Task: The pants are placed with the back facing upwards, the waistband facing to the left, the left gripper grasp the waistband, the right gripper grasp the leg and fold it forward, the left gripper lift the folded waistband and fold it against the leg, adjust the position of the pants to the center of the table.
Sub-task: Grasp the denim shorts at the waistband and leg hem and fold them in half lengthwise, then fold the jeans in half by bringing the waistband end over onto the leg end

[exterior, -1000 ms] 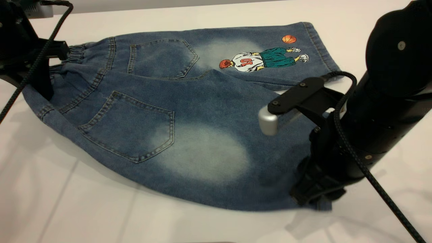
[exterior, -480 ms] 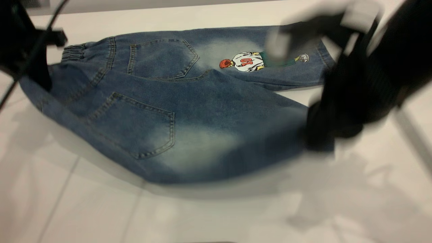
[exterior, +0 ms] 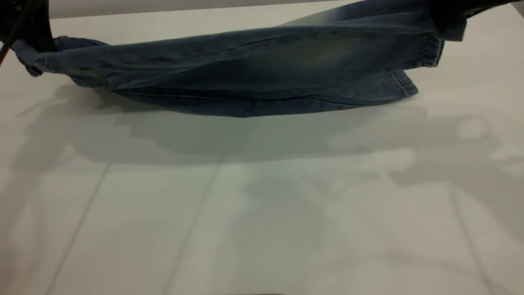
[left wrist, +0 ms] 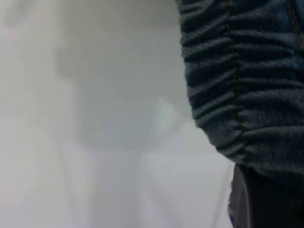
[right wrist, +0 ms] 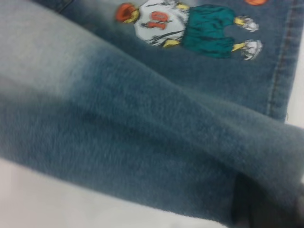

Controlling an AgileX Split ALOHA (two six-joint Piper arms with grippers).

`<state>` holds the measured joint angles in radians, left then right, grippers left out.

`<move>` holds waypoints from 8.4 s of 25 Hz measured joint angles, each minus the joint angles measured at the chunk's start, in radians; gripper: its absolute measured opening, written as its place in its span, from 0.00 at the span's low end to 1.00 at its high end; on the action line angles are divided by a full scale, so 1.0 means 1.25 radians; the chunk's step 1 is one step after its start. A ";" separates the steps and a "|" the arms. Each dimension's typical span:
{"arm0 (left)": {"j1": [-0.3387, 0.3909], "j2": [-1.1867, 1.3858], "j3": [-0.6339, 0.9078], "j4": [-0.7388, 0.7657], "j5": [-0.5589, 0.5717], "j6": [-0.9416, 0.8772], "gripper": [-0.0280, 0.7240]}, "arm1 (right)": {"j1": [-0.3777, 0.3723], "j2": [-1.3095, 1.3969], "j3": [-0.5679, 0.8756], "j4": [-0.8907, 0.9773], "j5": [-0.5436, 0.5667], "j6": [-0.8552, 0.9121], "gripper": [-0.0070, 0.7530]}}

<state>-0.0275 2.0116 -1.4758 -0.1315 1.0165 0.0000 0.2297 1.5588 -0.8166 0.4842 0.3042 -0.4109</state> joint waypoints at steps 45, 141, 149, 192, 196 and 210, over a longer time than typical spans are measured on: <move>0.000 0.174 0.000 -0.590 -0.663 -0.357 0.16 | -0.064 0.365 -0.301 0.008 -0.175 0.001 0.05; 0.037 0.203 -0.341 -0.250 -0.226 0.393 0.06 | 0.160 0.657 -0.581 0.146 -0.132 -0.062 0.69; -0.071 0.145 -0.341 -0.255 -0.220 0.428 0.06 | 0.198 0.670 -0.582 0.151 -0.131 -0.062 0.69; -0.467 0.298 -0.476 -0.293 -0.393 0.458 0.07 | -0.116 0.066 -0.585 0.101 0.412 -0.068 0.69; -0.486 0.345 -0.476 -0.296 -0.432 0.458 0.11 | -0.116 0.066 -0.584 0.096 0.424 -0.069 0.69; -0.484 0.275 -0.477 -0.154 -0.337 0.451 0.75 | -0.116 0.066 -0.584 0.094 0.435 -0.070 0.69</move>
<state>-0.6318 2.3558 -2.0724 -0.3236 0.5958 0.5643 0.0848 1.6416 -1.5469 0.6021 0.8475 -0.4984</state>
